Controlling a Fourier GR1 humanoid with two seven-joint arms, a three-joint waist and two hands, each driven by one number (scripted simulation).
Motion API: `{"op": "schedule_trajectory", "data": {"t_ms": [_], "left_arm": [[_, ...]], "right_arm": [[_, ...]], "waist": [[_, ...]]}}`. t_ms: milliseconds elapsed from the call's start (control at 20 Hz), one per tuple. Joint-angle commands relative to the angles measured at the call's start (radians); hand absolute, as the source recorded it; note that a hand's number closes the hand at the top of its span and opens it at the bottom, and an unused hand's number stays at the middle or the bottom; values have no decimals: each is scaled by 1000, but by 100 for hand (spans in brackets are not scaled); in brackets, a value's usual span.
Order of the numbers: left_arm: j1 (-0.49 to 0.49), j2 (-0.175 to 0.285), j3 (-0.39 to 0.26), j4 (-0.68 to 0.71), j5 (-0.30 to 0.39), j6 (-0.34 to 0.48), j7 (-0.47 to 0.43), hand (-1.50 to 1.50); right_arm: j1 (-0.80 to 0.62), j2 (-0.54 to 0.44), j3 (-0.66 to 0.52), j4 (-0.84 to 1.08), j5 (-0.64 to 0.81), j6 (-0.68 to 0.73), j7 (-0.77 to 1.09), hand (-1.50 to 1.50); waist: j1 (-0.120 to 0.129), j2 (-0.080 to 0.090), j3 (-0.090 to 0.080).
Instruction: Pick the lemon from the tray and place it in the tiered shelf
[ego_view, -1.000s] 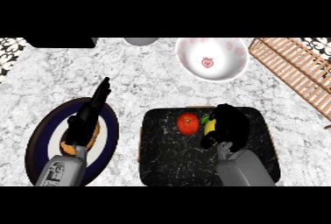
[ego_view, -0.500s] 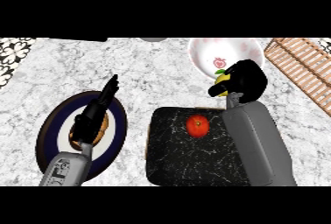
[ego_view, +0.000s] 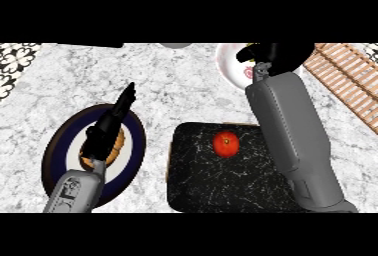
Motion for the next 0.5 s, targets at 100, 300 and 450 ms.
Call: {"op": "schedule_trajectory", "data": {"t_ms": [100, 300, 450], "left_arm": [[6, 0, 19, 35, 7, 3, -12, 0], [-21, -4, 17, 12, -3, 15, 13, 0], [1, -12, 22, 17, -2, 26, -1, 0]], "right_arm": [[-182, 0, -74, 107, 218, -44, 289, 150], [-276, 6, -115, 150, 359, -14, 322, 150], [-324, -61, -165, 186, 417, 2, 308, 150]], "waist": [[-37, -7, -2], [-40, -12, -2], [-45, -10, -1]]}}
